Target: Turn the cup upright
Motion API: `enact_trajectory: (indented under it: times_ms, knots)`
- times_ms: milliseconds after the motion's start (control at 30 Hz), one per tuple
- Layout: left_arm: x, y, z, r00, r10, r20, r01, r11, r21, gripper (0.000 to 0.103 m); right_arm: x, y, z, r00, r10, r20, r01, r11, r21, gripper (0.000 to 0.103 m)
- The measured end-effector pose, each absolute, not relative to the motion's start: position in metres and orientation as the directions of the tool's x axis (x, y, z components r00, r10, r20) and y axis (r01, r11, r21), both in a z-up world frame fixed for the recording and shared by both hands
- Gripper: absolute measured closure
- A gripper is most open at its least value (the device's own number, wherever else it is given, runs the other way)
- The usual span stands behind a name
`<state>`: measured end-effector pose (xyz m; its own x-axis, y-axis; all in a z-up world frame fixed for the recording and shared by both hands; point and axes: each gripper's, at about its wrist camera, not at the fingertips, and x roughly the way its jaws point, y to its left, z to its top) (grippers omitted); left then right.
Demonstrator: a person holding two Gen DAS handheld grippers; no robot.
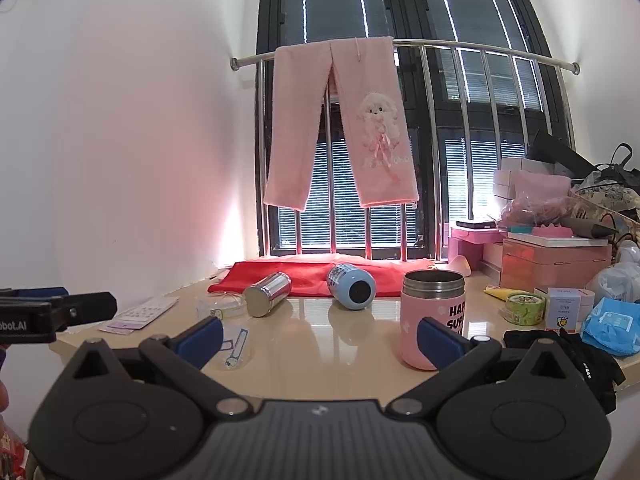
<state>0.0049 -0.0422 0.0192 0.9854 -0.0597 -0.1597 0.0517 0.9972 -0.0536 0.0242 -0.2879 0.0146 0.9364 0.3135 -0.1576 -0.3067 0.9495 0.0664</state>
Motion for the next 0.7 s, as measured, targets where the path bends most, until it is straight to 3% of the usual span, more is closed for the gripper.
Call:
enact_trajectory:
  times_ms: [700]
  knots:
    - [0.0033, -0.0433, 0.0168, 0.985, -0.062, -0.159, 0.055, 0.997, -0.052, 0.000, 0.0242, -0.2881, 0.0152, 0.938, 0.310, -0.153, -0.303, 0.951, 0.068, 0.000]
